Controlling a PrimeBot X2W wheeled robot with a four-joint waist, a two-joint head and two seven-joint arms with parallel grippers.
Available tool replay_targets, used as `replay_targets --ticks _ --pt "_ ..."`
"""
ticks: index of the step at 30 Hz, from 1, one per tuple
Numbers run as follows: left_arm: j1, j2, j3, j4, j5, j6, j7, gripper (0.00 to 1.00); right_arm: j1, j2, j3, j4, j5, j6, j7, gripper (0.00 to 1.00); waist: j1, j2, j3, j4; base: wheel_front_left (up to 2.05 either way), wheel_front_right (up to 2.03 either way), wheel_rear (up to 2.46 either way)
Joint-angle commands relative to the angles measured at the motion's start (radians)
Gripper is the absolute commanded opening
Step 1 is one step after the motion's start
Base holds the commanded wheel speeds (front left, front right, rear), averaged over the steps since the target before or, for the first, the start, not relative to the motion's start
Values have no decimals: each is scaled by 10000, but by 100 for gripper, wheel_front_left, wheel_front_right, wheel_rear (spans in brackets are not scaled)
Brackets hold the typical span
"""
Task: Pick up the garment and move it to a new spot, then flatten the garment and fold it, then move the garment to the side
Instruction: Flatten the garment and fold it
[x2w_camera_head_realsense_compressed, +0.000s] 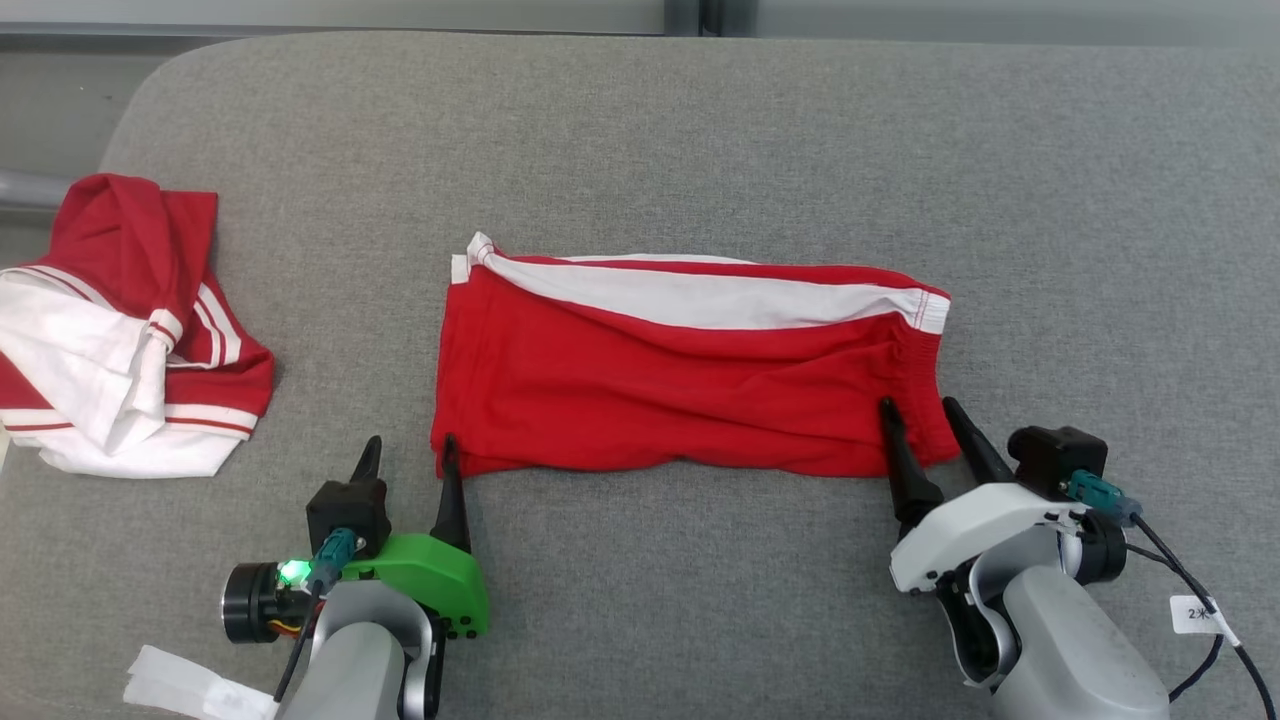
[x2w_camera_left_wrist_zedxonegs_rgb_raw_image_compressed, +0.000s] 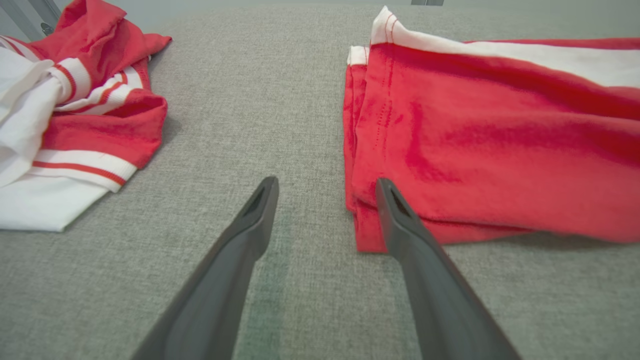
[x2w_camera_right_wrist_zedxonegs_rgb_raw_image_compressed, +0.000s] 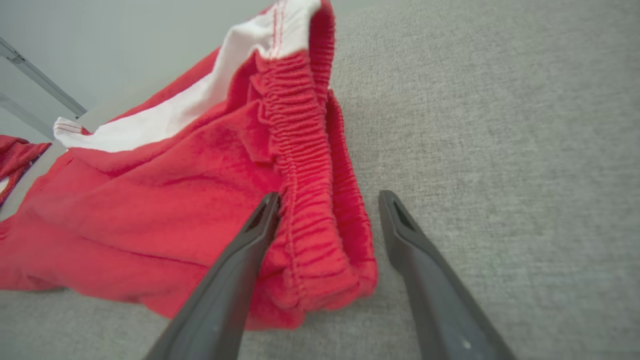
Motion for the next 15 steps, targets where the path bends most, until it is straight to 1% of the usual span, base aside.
replay_targets --ticks 1,4,5,6,7,8,9,14,15 --pt "10 35 26 -5 17 -8 3 100 152 -27 59 140 277 -12 -8 100 0 0 1 -31 0 0 0" --pt "16 37 31 42 52 -54 2 100 239 -23 265 226 670 -12 0 100 0 0 -5 -113 0 0 0" --pt "5 35 27 48 55 -62 3 100 238 -22 315 225 799 -12 0 94 0 0 -8 -134 0 0 0" --pt "-14 37 21 56 66 -53 3 100 230 -20 368 222 885 -12 0 70 0 0 -14 -159 0 0 0" --pt "-27 37 17 61 80 -60 2 100 223 -20 405 212 940 -12 0 43 0 0 -20 -179 0 0 0" --pt "-38 37 10 66 100 -62 3 100 215 -20 423 141 1039 -12 0 20 0 0 -28 -202 0 0 0" --pt "-41 37 9 72 116 -67 3 100 222 -20 407 86 1127 -10 -2 0 0 0 -42 -222 0 0 0" --pt "31 36 35 127 162 -93 3 100 312 -37 256 -148 1478 -12 -3 0 0 0 -178 -311 0 0 0" --pt "56 36 47 140 173 -103 2 100 348 -39 217 -197 1701 -12 -8 0 0 0 -211 -331 0 0 0"
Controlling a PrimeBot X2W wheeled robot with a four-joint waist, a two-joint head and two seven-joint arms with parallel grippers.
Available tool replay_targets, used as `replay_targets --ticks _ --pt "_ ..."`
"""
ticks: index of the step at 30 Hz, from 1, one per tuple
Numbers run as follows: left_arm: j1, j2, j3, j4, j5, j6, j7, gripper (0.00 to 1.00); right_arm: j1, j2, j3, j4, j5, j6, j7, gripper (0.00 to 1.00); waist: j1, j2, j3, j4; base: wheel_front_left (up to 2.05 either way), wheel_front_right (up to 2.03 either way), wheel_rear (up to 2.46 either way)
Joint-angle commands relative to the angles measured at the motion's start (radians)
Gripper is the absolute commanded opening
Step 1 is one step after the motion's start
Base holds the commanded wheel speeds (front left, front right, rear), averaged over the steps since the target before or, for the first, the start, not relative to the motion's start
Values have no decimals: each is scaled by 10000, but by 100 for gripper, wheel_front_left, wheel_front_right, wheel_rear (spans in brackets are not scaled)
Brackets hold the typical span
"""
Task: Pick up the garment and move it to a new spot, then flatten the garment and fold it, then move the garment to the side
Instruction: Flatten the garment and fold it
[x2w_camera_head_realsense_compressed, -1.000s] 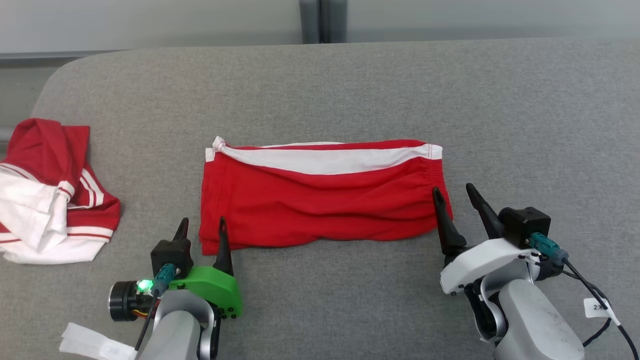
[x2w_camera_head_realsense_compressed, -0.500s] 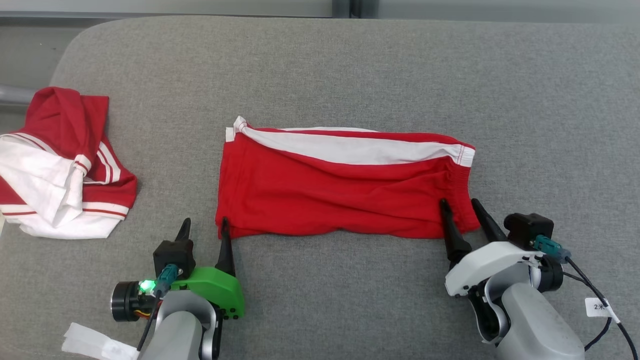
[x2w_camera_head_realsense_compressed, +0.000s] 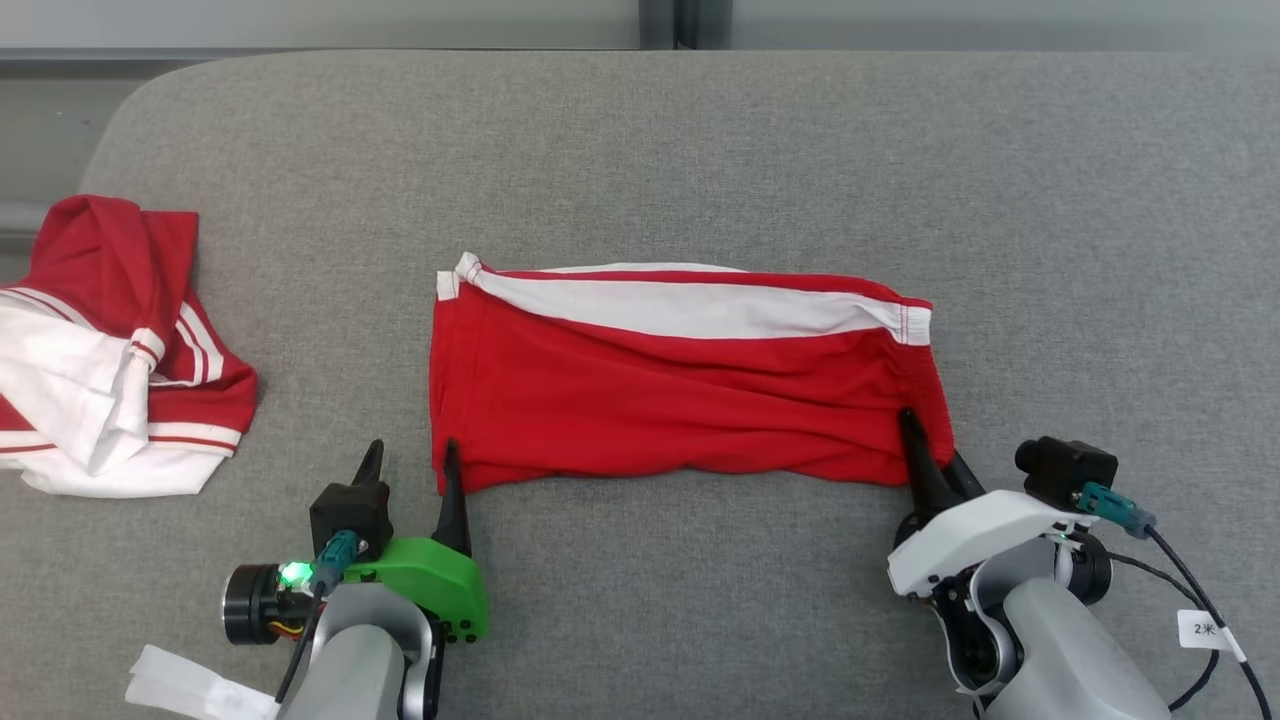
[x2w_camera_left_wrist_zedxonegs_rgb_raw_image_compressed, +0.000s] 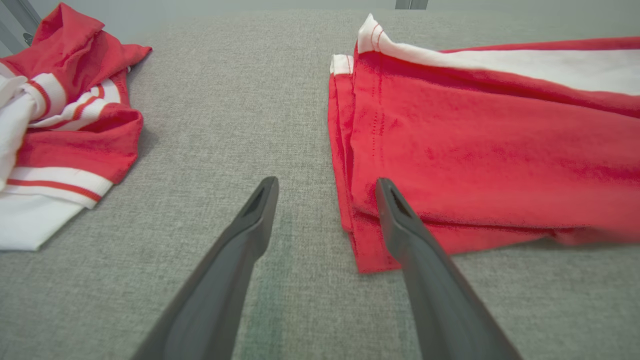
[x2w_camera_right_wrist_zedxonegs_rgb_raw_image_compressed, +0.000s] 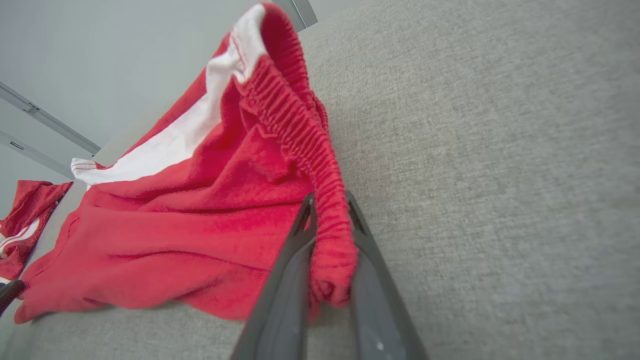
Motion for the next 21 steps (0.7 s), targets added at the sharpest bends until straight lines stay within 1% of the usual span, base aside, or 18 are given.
replay_targets --ticks 1,4,8,11,17,21 --pt "81 38 55 43 57 -29 1 100 183 -57 -128 -26 298 -14 5 0 0 0 -85 -60 0 0 0" --pt "180 38 109 66 69 -44 1 100 204 -57 -349 -150 388 -14 3 0 0 0 -200 -163 0 0 0" --pt "271 38 132 111 71 -82 1 100 171 -50 -631 -359 189 -12 2 0 0 0 -349 -290 0 0 0" --pt "293 38 95 126 -4 -87 0 100 38 -69 -534 -630 116 -12 2 0 0 0 -449 -337 0 0 0" --pt "387 41 -138 156 -231 -89 1 100 -271 -79 694 -1255 462 -8 2 0 0 0 -629 -203 0 0 0" --pt "437 40 -379 125 -445 -54 0 100 -599 -132 1714 -1448 641 -8 2 0 0 0 -705 211 0 0 0"
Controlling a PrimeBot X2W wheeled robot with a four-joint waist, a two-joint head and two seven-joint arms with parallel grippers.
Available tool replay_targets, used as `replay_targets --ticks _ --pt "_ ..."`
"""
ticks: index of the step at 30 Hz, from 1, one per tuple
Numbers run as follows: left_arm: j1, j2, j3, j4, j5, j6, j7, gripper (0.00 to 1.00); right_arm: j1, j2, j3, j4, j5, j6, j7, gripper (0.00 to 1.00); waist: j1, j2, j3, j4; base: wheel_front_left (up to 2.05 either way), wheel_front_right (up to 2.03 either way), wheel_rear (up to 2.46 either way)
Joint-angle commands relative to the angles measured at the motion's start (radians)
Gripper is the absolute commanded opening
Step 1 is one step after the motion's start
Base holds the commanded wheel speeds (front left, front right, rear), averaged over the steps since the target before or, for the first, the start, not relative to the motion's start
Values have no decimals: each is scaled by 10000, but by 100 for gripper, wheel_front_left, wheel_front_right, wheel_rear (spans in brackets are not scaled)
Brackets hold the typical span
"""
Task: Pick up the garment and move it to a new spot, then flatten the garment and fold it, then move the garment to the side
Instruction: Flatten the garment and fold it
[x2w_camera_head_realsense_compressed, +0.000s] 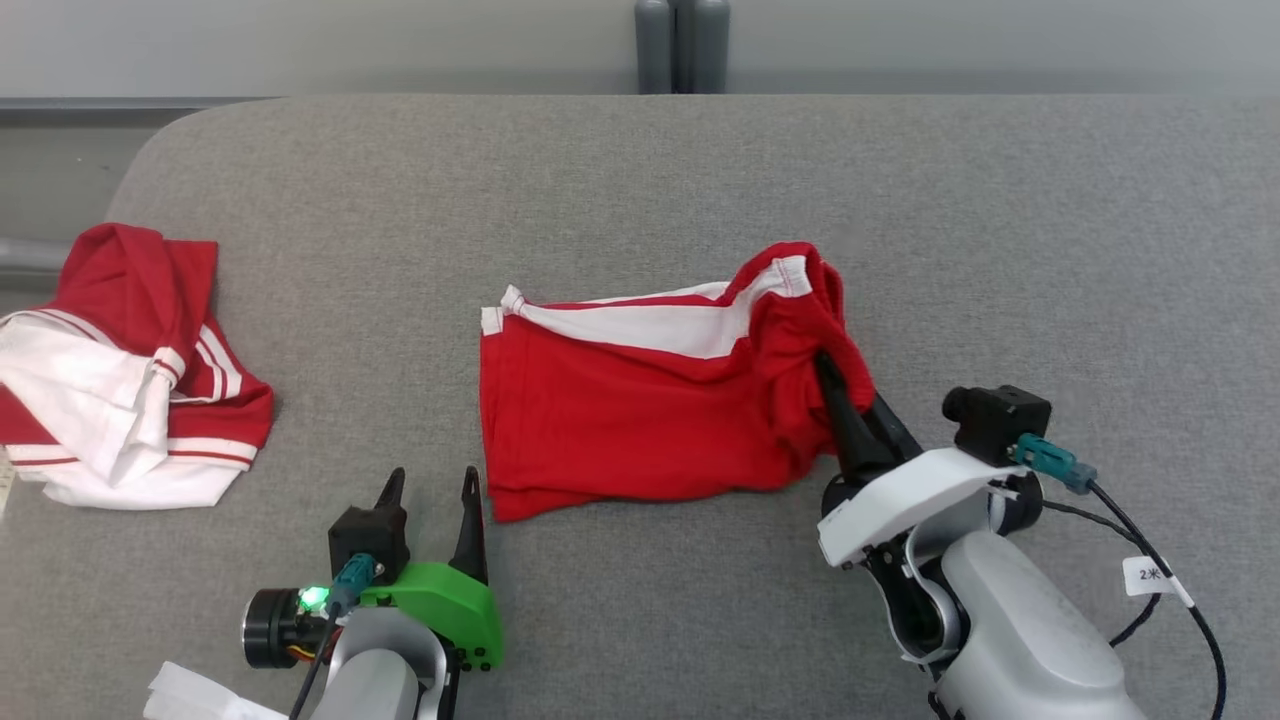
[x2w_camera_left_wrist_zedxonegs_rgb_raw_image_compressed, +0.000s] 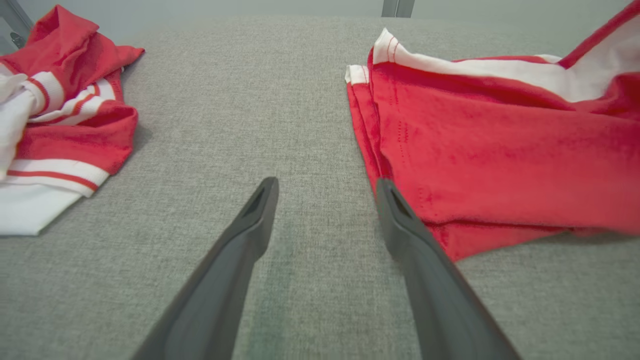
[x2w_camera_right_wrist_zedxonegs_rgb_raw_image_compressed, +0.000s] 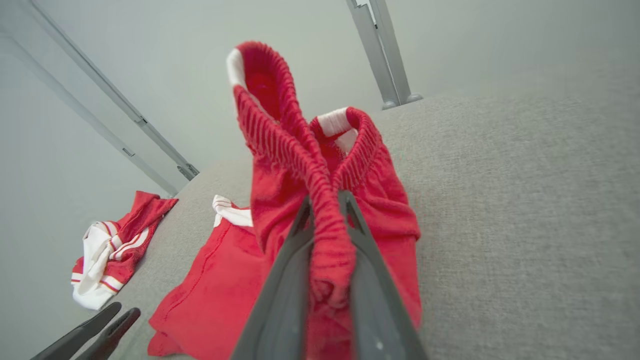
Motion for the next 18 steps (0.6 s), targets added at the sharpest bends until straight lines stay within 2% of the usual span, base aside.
replay_targets --ticks 1,9,16,17,18 --pt "164 42 -76 -24 -162 46 3 100 -218 -48 286 -48 93 0 -8 0 0 0 -66 384 0 0 0" --pt "129 39 -898 -166 -525 115 3 100 -877 -68 1303 532 103 1 -8 0 0 0 6 1900 0 0 0" --pt "160 37 -1657 -308 -919 258 3 100 -1326 -31 1154 1391 -313 1 -8 0 0 0 220 3127 0 0 0" --pt "157 35 -1727 -332 -963 283 3 100 -1385 -21 1124 1479 -394 1 -8 7 0 0 250 3250 0 0 0" --pt "156 35 -1805 -345 -988 299 2 100 -1442 -8 1091 1532 -442 1 -8 42 0 0 274 3347 0 0 0"
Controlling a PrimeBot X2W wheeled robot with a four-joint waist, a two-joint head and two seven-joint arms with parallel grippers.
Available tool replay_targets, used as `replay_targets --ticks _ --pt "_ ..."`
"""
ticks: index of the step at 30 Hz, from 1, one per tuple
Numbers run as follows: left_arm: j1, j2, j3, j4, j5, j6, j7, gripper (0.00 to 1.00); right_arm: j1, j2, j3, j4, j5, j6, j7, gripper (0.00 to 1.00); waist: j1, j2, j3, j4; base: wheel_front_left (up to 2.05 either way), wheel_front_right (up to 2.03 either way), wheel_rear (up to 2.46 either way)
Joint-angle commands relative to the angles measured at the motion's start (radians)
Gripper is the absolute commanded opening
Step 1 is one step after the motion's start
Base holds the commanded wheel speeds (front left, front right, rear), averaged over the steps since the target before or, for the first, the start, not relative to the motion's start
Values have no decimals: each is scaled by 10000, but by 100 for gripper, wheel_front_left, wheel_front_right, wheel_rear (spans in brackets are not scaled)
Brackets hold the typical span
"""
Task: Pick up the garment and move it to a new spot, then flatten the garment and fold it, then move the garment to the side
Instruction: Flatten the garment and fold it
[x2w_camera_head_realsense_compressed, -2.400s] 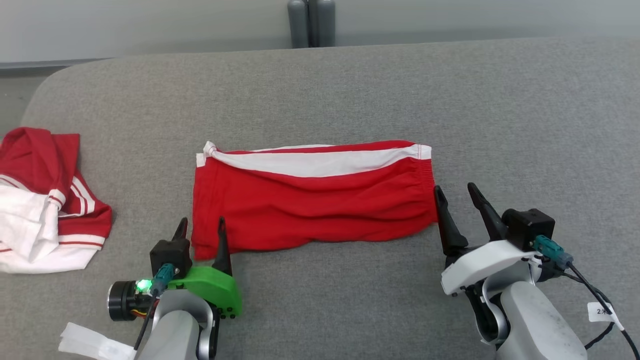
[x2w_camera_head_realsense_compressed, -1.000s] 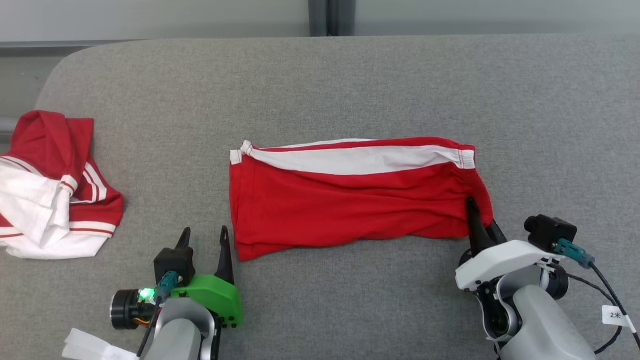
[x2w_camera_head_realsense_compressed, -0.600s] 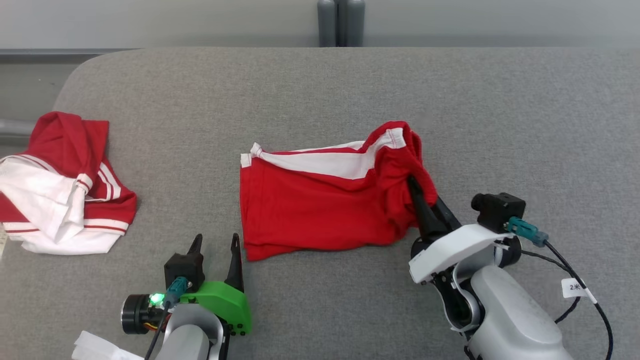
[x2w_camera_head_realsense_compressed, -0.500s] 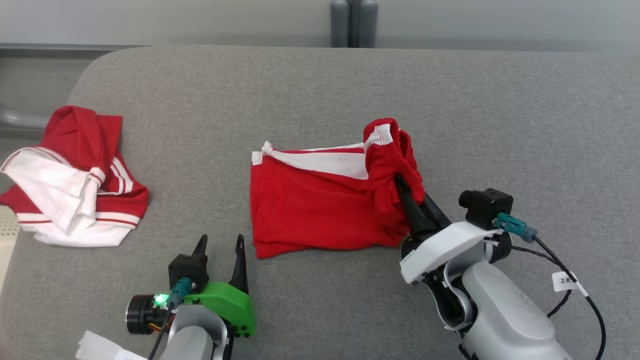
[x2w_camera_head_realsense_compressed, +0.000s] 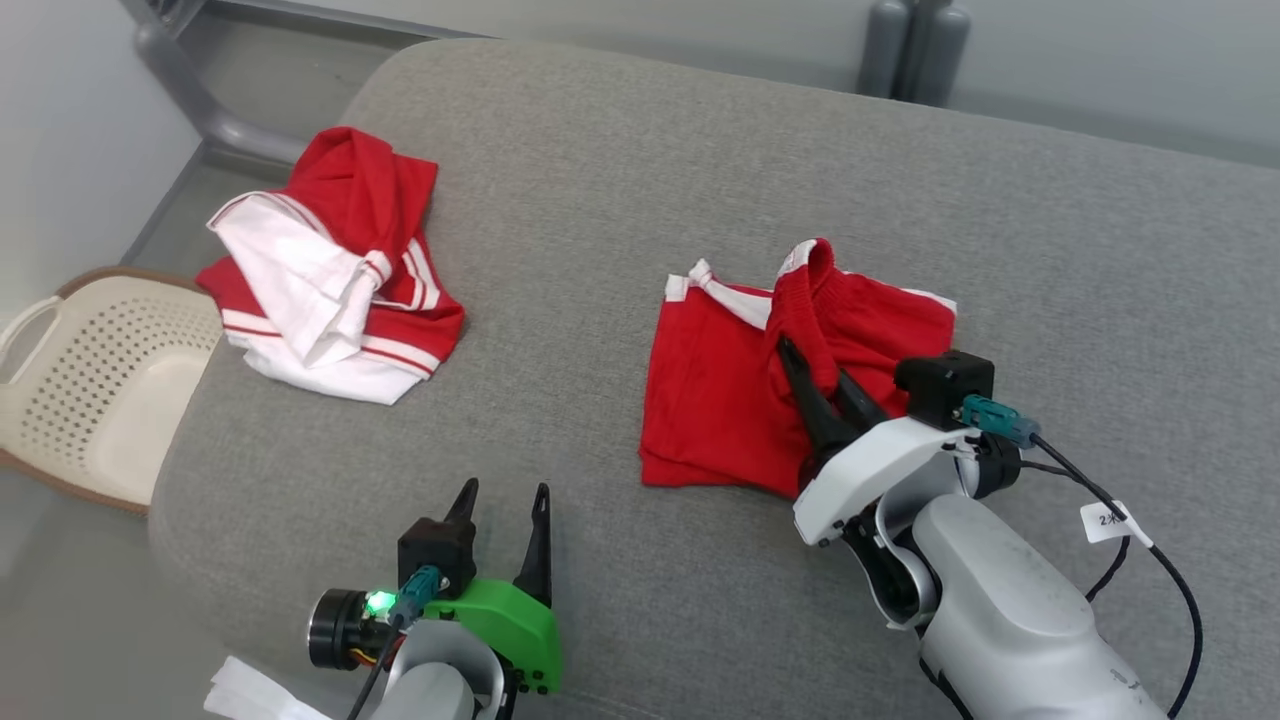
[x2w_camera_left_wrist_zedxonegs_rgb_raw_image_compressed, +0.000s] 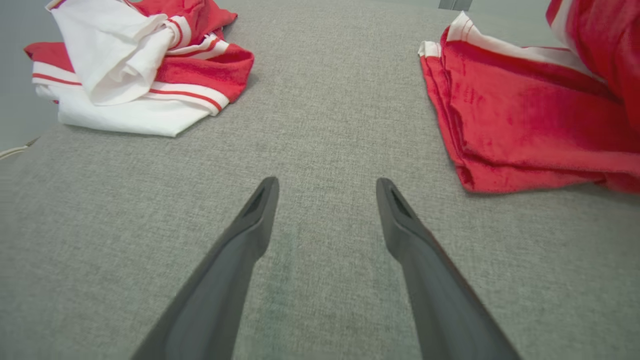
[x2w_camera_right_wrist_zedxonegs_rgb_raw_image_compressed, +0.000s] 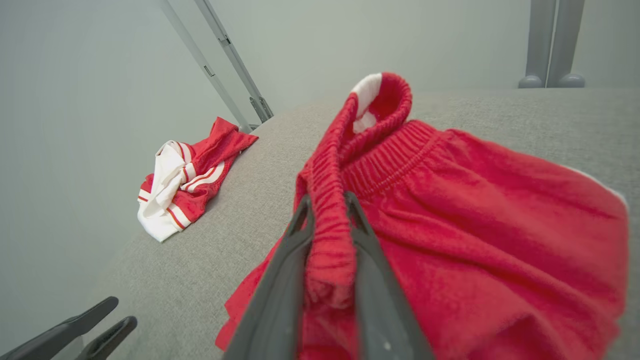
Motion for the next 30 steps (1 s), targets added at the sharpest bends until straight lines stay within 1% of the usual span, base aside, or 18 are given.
replay_targets --ticks 1,2,7,11,15,20,24,30 --pt "78 21 -97 -57 -69 67 3 100 -179 -4 -27 54 -78 3 -8 80 0 0 247 866 0 0 0" --pt "61 22 -146 -74 -93 88 2 100 -232 9 8 57 -76 3 -8 100 0 0 270 955 0 0 0" --pt "-4 21 -289 -107 -159 177 3 100 -311 26 111 -121 145 2 -8 100 0 0 320 1111 0 0 0" --pt "-56 19 -199 -205 -50 266 2 100 -146 19 -244 -357 -83 2 -8 100 0 0 293 885 0 0 0" --pt "-97 22 -46 -346 137 246 2 100 198 14 -1192 -594 -772 2 -8 100 0 0 221 451 0 0 0" --pt "-137 27 195 -629 420 248 3 100 804 31 -2706 -1086 -2062 2 -8 100 0 0 101 -140 0 0 0" --pt "-59 25 407 -812 621 213 2 100 1371 43 -3650 -1519 -3009 3 -8 100 0 0 1 -594 0 0 0" --pt "188 28 724 -972 951 178 3 100 2150 48 -4656 -1916 -3524 2 -8 100 0 0 -200 -1160 0 0 0"
